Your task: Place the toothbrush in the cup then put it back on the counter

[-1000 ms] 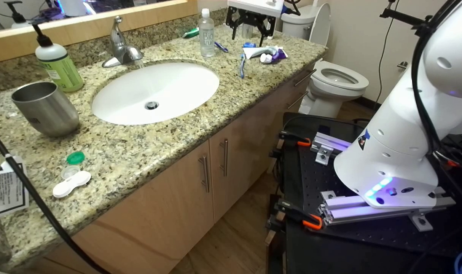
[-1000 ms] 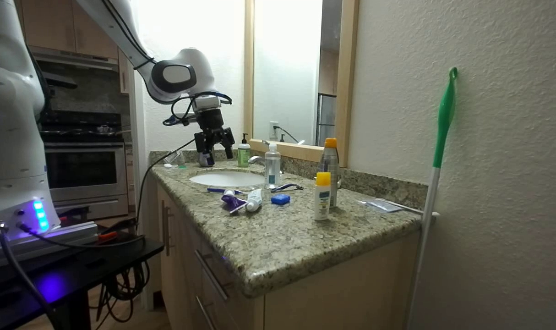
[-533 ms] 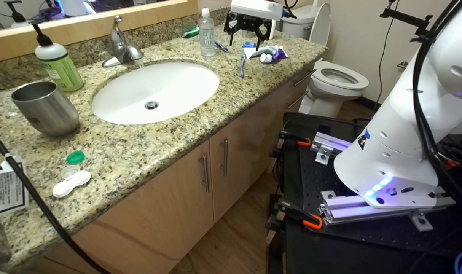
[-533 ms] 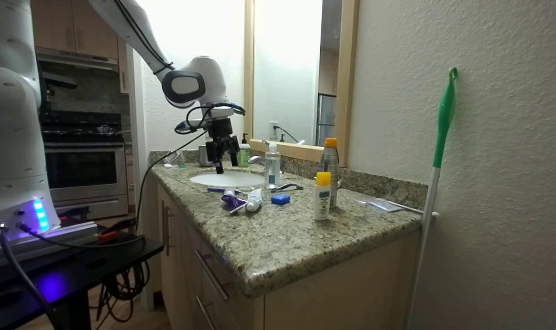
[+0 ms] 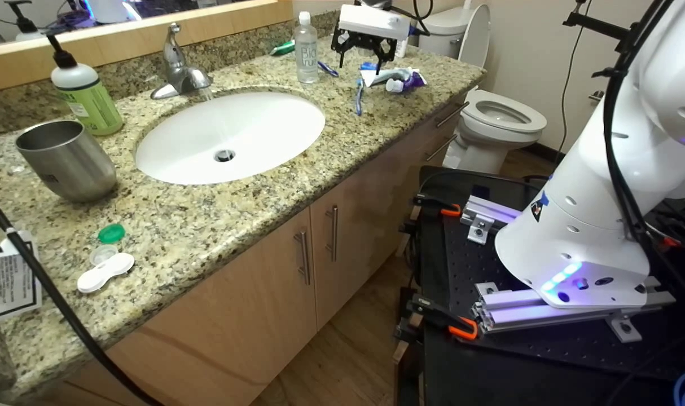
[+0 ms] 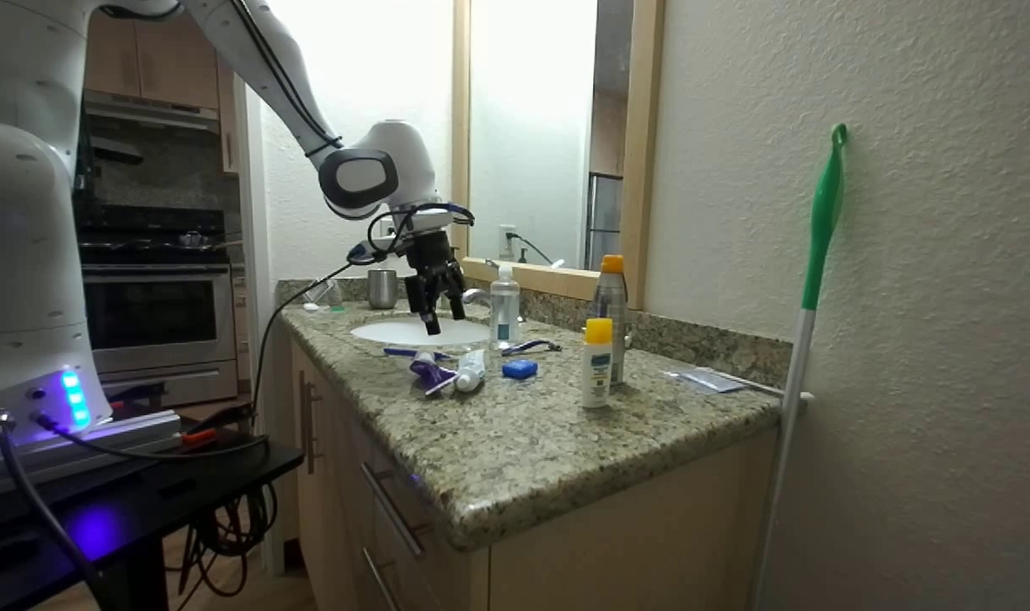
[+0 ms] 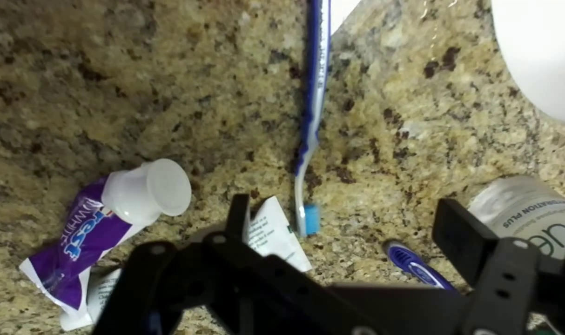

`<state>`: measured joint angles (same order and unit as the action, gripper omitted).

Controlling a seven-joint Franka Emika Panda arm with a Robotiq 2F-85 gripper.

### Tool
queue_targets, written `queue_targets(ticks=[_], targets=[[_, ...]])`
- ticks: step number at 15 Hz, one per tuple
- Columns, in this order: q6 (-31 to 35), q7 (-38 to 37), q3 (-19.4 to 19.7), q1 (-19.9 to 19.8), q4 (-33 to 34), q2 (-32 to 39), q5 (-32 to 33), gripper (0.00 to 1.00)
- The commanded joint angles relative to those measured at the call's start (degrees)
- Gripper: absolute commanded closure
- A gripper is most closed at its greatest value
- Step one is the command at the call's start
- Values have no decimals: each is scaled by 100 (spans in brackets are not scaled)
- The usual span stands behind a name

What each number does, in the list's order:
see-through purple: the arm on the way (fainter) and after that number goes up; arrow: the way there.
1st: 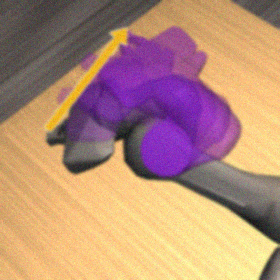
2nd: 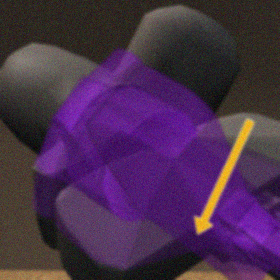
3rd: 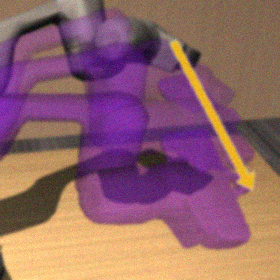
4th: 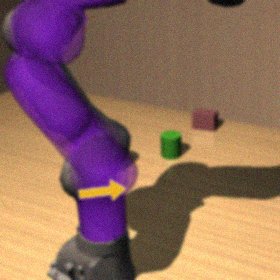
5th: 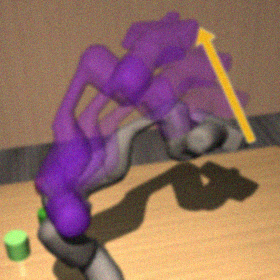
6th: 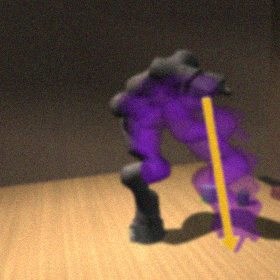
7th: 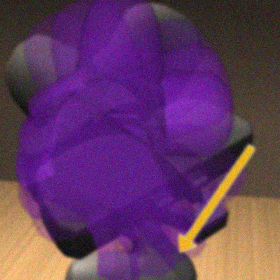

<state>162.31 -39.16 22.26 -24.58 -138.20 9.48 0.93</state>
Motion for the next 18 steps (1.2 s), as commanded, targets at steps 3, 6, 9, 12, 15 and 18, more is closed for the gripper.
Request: queue_targets(ticks=[3,6,9,12,15,18], targets=[[128,-93,411,365,109,421,9,0],[32,72,476,434,15,342,-174,0],[93,98,504,450,38,543,-243,0],[93,81,442,471,96,653,-422,0],[209,-140,521,601,172,895,-506,0],[116,-12,536,626,85,767,-536,0]])
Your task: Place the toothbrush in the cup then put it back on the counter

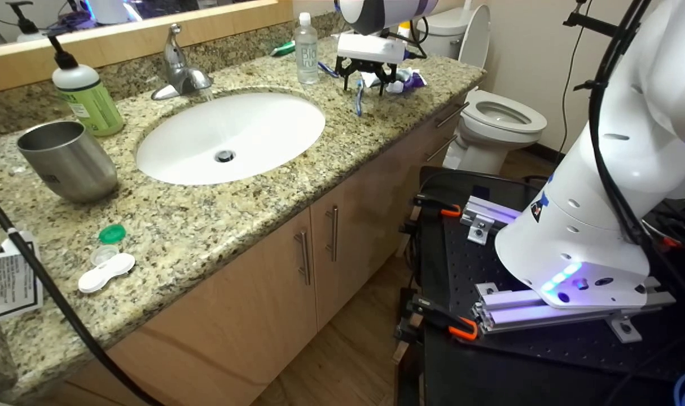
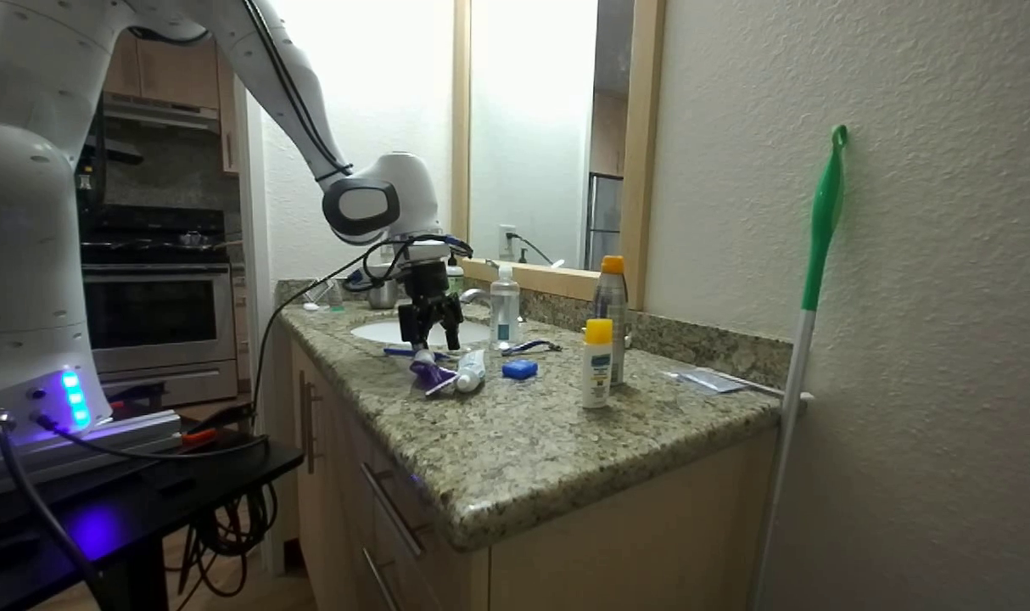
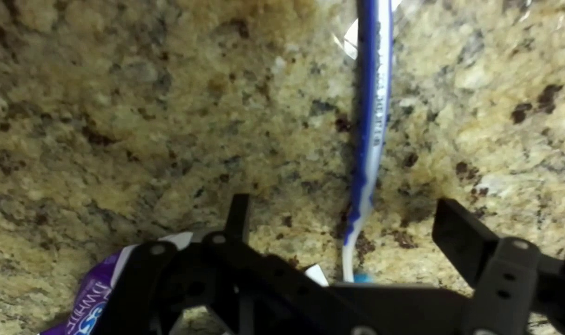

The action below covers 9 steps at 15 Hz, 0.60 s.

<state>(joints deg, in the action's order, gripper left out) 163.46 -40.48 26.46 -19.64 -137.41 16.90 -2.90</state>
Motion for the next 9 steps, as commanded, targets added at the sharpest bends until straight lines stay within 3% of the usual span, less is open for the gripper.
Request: queue_targets(ticks=[1,3,4,5,9], targets=[[11,107,123,143,22,61,-157,0],[-40,71,174,173,58,95,-115,0],[-132,3,251,237,95,136,-30,8],[-251,-3,285,256,113,146,-7,28],[-661,-71,382,346,148,35,30,55]])
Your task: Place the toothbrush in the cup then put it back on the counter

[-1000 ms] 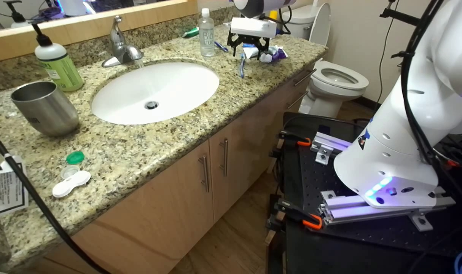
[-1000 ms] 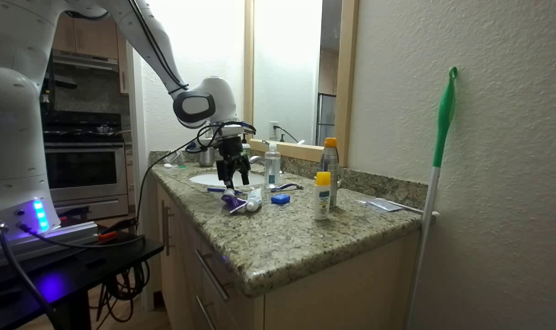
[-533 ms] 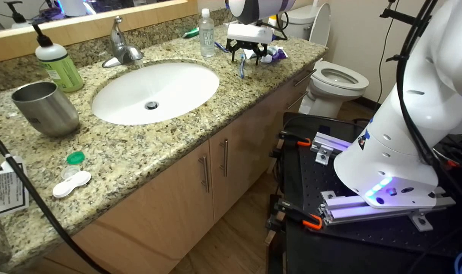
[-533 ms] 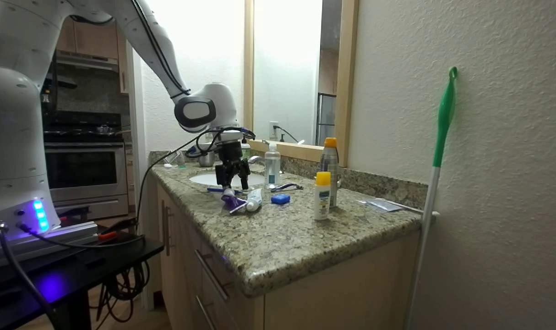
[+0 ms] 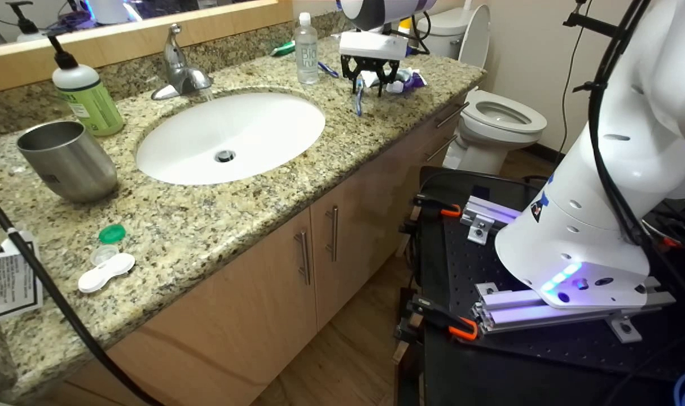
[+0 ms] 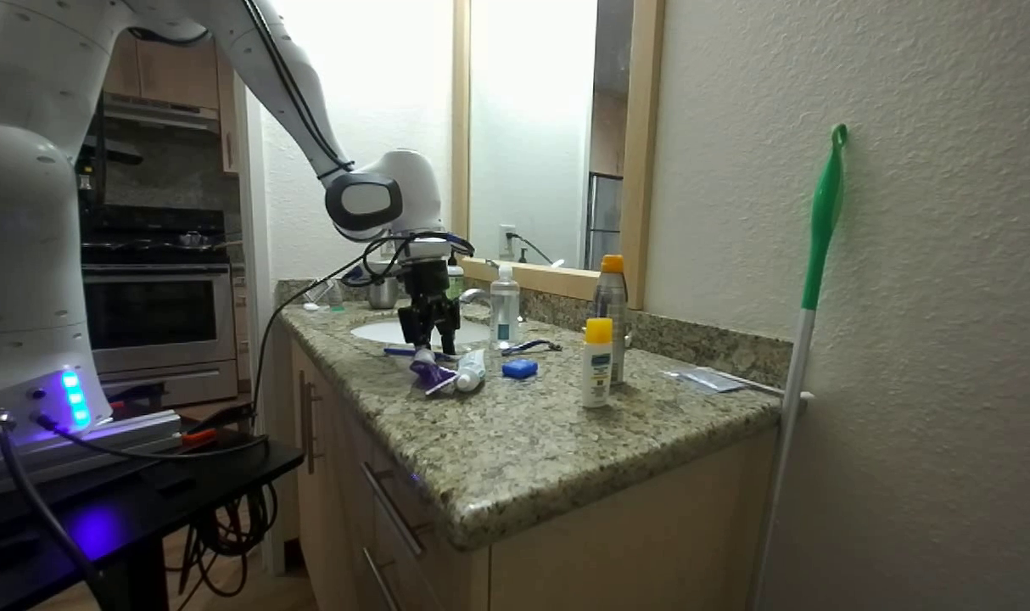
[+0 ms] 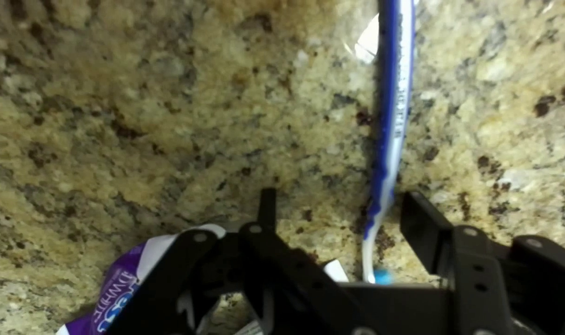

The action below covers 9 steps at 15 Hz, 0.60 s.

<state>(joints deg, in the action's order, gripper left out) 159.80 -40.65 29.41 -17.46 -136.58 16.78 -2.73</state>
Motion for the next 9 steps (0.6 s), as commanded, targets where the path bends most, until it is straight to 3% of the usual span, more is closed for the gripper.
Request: queue_targets(ticks=[1,6,9], targets=[[-347,-55,88,120,76,40,10,62],[-359,111,-41,9,52,-48,-159,98],[-358,103,-84,7,28,-174,-258,100]])
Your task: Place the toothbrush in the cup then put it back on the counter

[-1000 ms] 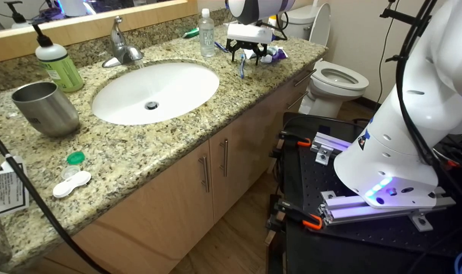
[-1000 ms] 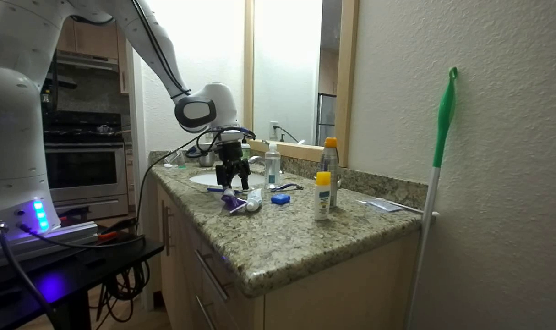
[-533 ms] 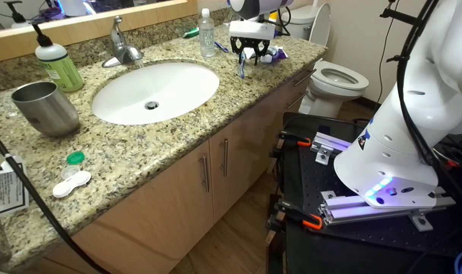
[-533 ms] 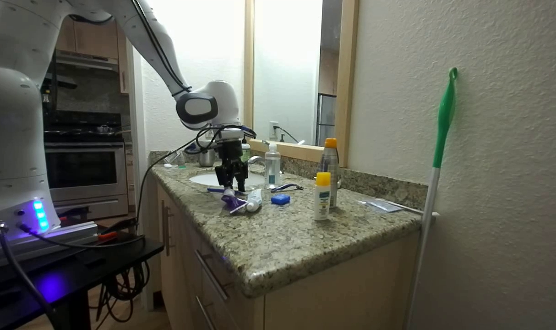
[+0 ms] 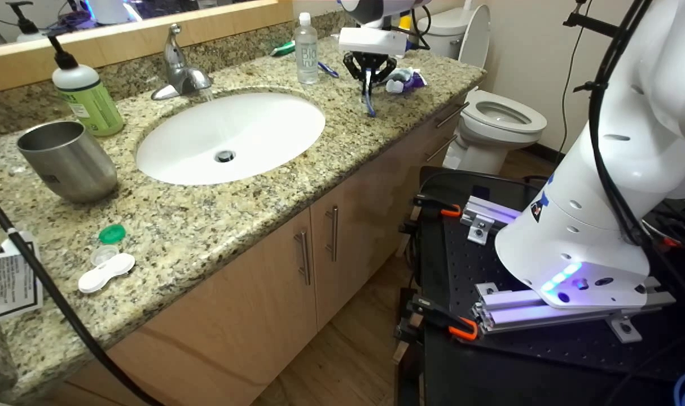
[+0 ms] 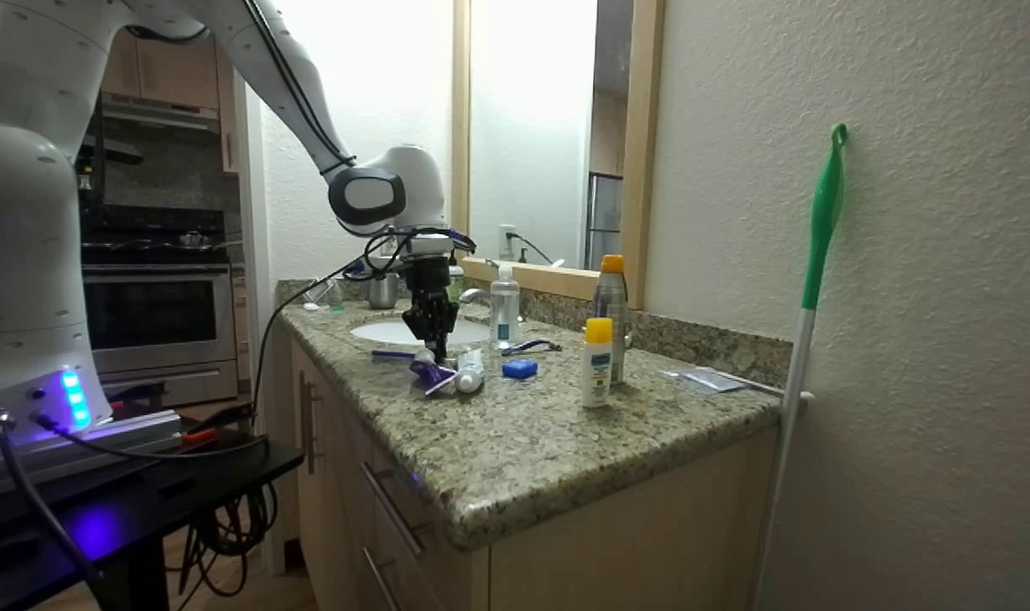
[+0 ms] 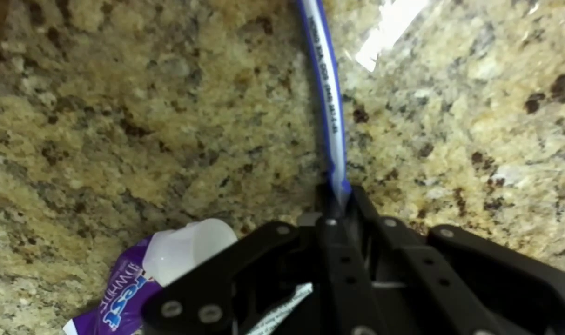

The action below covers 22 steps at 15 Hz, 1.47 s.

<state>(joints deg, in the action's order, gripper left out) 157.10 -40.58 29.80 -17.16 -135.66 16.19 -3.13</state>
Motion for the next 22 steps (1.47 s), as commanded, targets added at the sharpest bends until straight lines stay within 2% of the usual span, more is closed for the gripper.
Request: queue_targets(ticks=[1,5,6,8,11,13,14,15,16,17,18,20,21,22], targets=[[-22,128,-150,1,-143,-301,-248,97],[782,345,-34,242,-814,-1471,271,97],[920,299,61,354,-984,-1814,537,97],[1235,193,60,320,-1319,-2470,1170,97],[1510,-80,-299,-43,-1761,-3491,2343,97],[1669,-273,-605,-143,-2069,-4189,2753,97],[1736,-290,-614,5,-2276,-4594,2660,97],[1805,287,-1098,-188,-2463,-4890,1688,97],[1511,494,-717,381,-2536,-5273,1159,97],[1643,617,-1193,-166,-2075,-4455,1018,97],[1587,833,-1261,-89,-2139,-4684,673,90],[1572,954,-1376,-199,-2116,-4678,501,90],[1682,981,-1488,-294,-2073,-4446,609,97],[2714,892,-1873,-552,-2225,-4165,695,97]])
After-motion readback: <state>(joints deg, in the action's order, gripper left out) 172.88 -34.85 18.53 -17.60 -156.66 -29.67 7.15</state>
